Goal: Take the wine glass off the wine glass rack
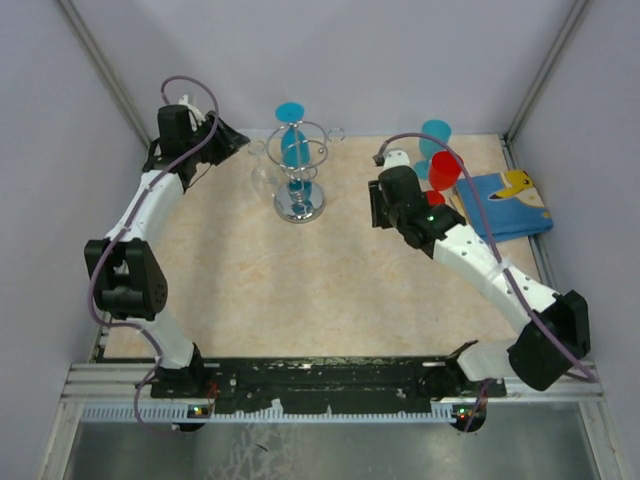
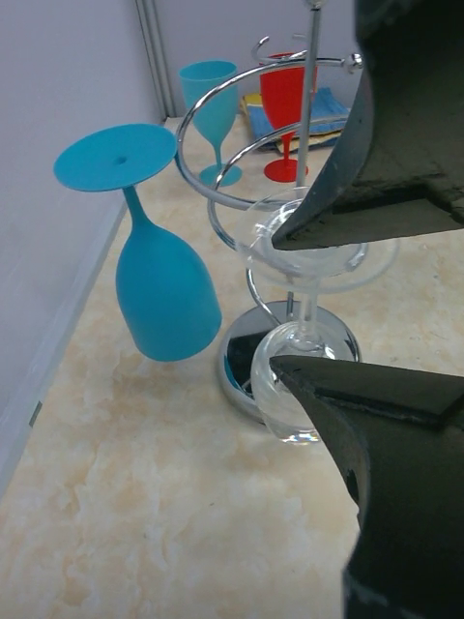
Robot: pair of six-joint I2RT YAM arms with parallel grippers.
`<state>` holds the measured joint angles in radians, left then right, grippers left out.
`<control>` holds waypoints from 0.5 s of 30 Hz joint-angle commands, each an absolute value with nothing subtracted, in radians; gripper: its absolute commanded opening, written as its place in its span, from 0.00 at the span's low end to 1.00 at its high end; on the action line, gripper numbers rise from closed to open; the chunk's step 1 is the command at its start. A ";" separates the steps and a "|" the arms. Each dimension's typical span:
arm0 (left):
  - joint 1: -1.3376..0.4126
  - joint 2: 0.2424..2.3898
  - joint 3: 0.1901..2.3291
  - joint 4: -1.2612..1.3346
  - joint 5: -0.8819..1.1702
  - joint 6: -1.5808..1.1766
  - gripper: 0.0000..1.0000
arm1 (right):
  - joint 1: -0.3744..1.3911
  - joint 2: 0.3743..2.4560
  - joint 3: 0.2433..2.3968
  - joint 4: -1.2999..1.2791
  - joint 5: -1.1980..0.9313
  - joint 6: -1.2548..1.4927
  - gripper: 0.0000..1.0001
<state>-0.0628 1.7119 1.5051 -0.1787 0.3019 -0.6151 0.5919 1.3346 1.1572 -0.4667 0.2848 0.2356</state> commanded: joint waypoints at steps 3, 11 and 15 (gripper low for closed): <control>-0.057 1.795 1.598 -0.143 0.391 -0.673 0.51 | 0.596 1.252 1.189 -0.456 0.343 0.207 0.37; -0.057 1.808 1.574 -0.096 0.449 -0.724 0.43 | 0.595 1.234 1.171 -0.449 0.398 0.191 0.38; -0.057 1.789 1.552 -0.090 0.459 -0.733 0.41 | 0.595 1.234 1.166 -0.444 0.406 0.189 0.39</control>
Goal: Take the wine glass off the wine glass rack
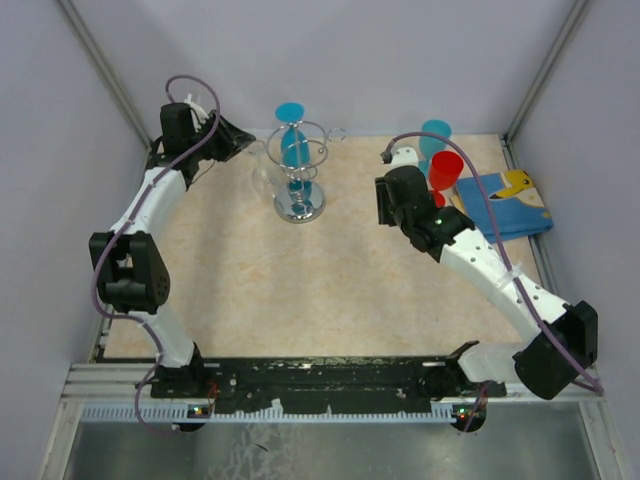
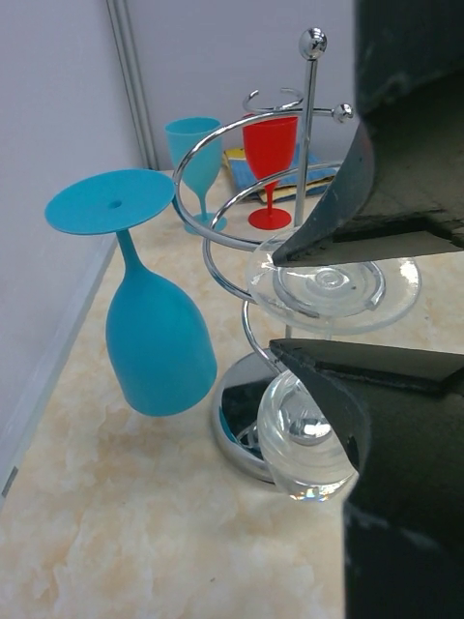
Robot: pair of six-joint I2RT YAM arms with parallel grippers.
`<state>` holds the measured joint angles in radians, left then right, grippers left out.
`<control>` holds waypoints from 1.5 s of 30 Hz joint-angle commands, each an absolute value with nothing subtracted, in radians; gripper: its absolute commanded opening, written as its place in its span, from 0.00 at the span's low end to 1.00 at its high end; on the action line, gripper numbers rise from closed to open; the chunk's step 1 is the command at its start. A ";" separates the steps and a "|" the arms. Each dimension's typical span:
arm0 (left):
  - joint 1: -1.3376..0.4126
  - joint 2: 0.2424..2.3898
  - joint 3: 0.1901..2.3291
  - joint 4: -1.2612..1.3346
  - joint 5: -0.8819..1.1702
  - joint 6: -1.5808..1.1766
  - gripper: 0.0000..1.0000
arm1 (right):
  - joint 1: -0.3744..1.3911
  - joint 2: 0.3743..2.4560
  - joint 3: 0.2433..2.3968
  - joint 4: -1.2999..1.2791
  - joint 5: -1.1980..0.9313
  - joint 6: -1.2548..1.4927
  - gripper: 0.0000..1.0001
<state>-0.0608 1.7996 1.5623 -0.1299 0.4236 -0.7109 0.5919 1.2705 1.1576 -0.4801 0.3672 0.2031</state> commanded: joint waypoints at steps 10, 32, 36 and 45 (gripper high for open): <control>-0.056 1.759 1.516 -0.126 0.454 -0.733 0.41 | 0.595 1.220 1.163 -0.433 0.405 0.186 0.40; -0.055 1.691 1.547 -0.192 0.414 -0.678 0.00 | 0.595 1.229 1.148 -0.427 0.417 0.180 0.41; -0.056 1.676 1.569 -0.230 0.377 -0.635 0.00 | 0.595 1.229 1.145 -0.422 0.416 0.179 0.41; -0.054 1.636 1.637 -0.354 0.196 -0.518 0.00 | 0.595 1.222 1.140 -0.417 0.406 0.178 0.41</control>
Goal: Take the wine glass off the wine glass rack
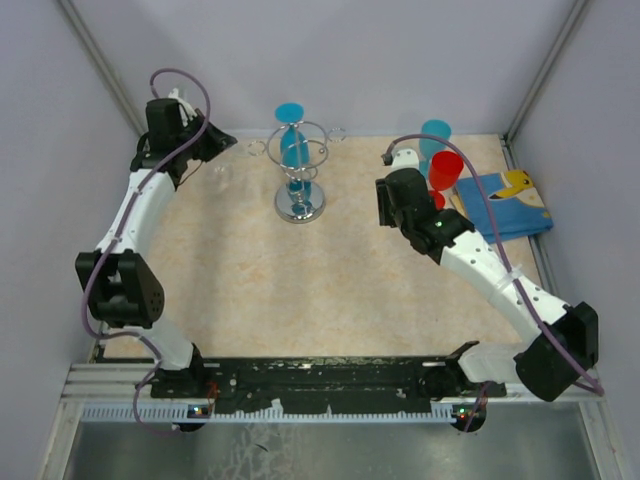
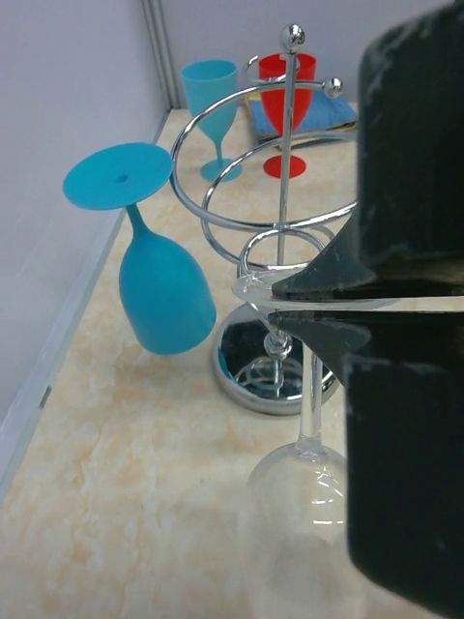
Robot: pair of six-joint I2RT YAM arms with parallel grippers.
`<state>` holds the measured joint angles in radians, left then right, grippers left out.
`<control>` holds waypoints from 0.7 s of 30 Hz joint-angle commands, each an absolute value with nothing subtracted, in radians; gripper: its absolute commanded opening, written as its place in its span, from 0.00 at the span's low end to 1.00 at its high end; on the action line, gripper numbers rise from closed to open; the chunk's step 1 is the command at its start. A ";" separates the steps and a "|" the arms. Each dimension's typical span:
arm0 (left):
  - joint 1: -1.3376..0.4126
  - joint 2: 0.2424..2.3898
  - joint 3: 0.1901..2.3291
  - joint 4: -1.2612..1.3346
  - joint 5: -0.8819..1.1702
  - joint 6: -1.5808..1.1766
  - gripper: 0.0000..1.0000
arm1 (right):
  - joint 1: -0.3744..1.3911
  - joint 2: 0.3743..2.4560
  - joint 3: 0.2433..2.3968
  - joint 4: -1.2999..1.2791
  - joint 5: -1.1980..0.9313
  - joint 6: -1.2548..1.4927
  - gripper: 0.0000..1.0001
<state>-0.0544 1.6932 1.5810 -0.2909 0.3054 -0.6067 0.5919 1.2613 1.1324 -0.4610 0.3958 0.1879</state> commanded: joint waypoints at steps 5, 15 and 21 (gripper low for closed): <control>-0.055 1.600 1.654 -0.412 0.073 -0.443 0.00 | 0.595 1.211 1.137 -0.413 0.400 0.178 0.41; -0.060 1.521 1.549 -0.525 -0.309 -0.224 0.00 | 0.595 1.195 1.124 -0.399 0.338 0.192 0.41; -0.068 1.573 1.470 -0.596 -0.505 -0.155 0.00 | 0.595 1.209 1.119 -0.375 0.294 0.204 0.40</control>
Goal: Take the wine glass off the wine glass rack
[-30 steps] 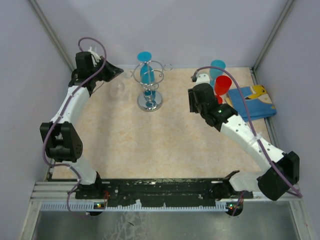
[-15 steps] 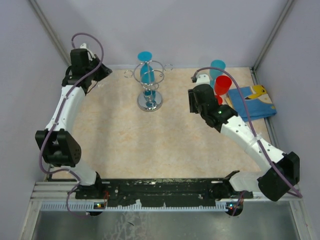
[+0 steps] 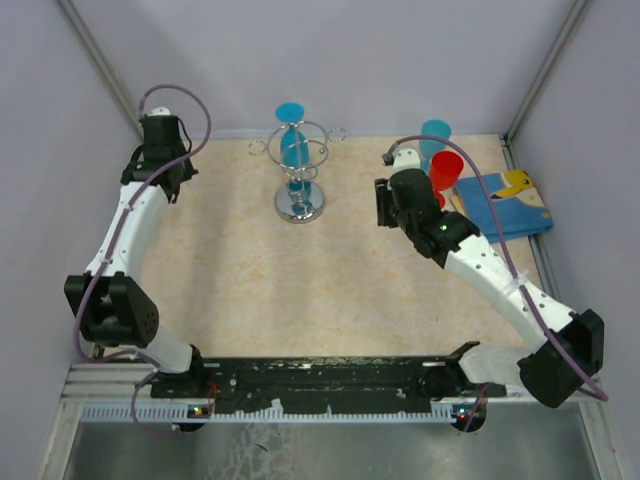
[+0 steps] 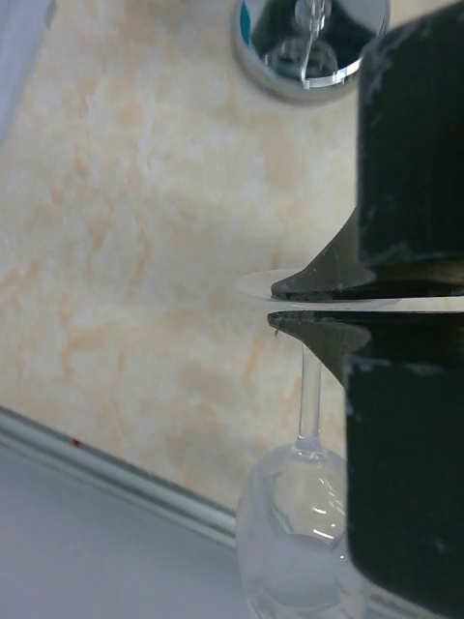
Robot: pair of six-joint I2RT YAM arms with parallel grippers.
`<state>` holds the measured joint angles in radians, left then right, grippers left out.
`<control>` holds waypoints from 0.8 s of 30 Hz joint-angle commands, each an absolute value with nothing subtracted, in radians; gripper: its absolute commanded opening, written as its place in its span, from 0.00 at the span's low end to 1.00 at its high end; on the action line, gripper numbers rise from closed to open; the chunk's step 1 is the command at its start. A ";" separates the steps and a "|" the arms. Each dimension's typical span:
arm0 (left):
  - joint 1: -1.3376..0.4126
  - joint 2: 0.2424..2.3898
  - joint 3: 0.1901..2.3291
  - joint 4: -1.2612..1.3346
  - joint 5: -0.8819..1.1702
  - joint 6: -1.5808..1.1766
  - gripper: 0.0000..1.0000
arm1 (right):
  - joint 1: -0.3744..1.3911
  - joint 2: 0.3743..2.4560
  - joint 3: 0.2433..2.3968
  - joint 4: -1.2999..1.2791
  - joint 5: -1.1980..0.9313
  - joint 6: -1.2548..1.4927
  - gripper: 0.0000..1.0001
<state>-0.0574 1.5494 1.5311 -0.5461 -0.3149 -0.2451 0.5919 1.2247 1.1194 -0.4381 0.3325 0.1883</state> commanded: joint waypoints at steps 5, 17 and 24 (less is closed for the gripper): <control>-0.100 1.677 1.446 -0.669 -0.730 -0.129 0.00 | 0.595 1.212 1.125 -0.368 0.259 0.206 0.40; -0.131 1.903 1.400 -0.730 -1.019 -0.136 0.00 | 0.595 1.397 1.446 -0.500 0.225 0.159 0.44; -0.161 2.028 1.418 -0.727 -1.125 -0.117 0.00 | 0.581 1.540 1.738 -0.505 0.183 0.106 0.52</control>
